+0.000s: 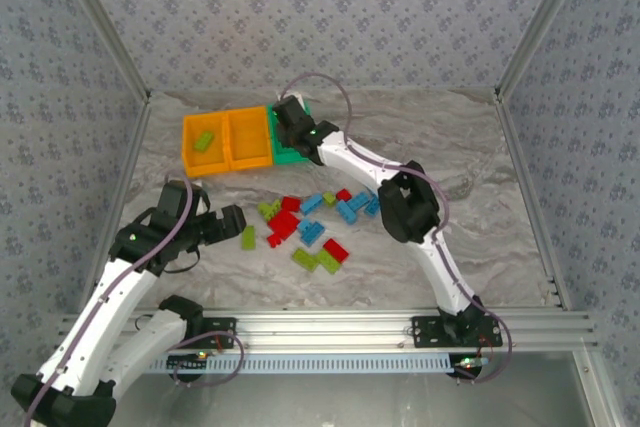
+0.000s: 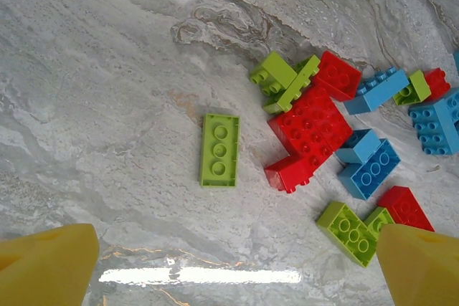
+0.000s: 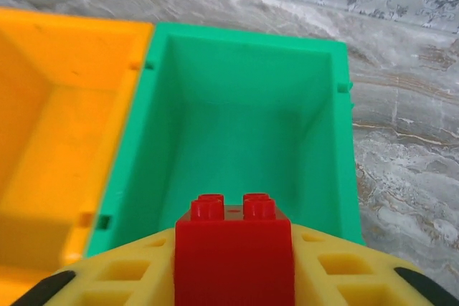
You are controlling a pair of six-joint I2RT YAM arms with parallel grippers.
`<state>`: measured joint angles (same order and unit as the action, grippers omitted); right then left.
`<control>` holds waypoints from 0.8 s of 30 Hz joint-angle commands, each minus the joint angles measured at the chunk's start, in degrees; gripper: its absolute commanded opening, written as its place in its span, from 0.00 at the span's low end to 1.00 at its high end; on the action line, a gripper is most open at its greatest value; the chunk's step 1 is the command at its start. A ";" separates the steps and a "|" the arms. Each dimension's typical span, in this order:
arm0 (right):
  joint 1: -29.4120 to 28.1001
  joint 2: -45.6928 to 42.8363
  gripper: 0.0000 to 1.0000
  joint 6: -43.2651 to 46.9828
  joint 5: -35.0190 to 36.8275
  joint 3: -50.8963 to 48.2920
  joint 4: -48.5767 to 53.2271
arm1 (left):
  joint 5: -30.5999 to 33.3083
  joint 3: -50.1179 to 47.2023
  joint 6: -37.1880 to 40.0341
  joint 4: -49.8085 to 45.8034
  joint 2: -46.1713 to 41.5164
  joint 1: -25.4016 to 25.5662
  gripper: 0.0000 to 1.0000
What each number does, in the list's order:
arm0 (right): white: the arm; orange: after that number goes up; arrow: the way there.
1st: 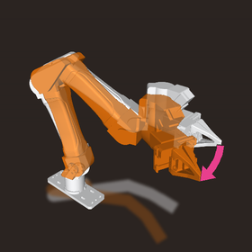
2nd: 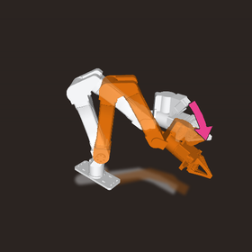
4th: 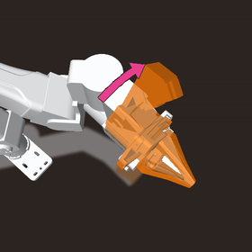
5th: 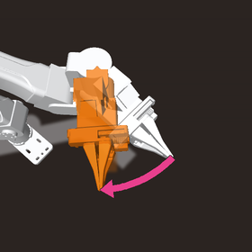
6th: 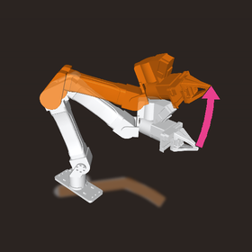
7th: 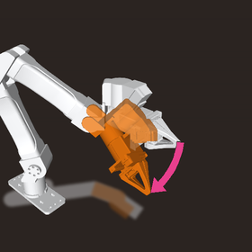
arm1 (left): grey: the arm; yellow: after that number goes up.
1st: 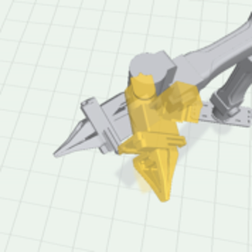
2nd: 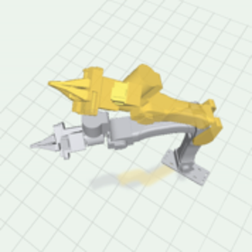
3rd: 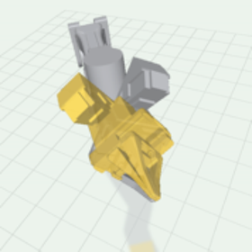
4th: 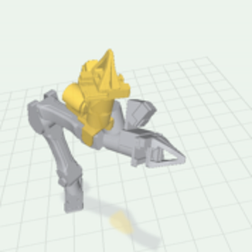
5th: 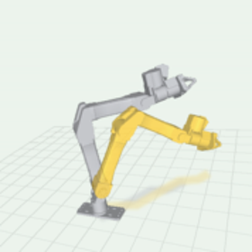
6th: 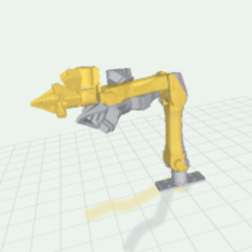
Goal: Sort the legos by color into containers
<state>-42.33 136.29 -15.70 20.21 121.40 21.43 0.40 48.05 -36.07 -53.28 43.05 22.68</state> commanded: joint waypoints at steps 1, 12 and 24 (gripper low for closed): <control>-0.08 2.35 0.56 2.23 0.17 5.73 4.29 | -1.02 1.70 -0.88 1.05 -0.32 0.35 0.99; -1.19 -21.44 0.64 1.64 -2.82 -11.52 9.23 | 3.98 5.31 -1.99 5.34 9.66 13.43 0.99; -1.58 -78.35 0.82 -7.70 -11.06 -61.08 22.85 | 9.75 21.13 15.94 13.44 44.82 27.77 0.82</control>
<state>-43.29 61.36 -19.77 11.81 65.36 34.20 7.51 64.88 -28.08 -41.08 82.76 51.11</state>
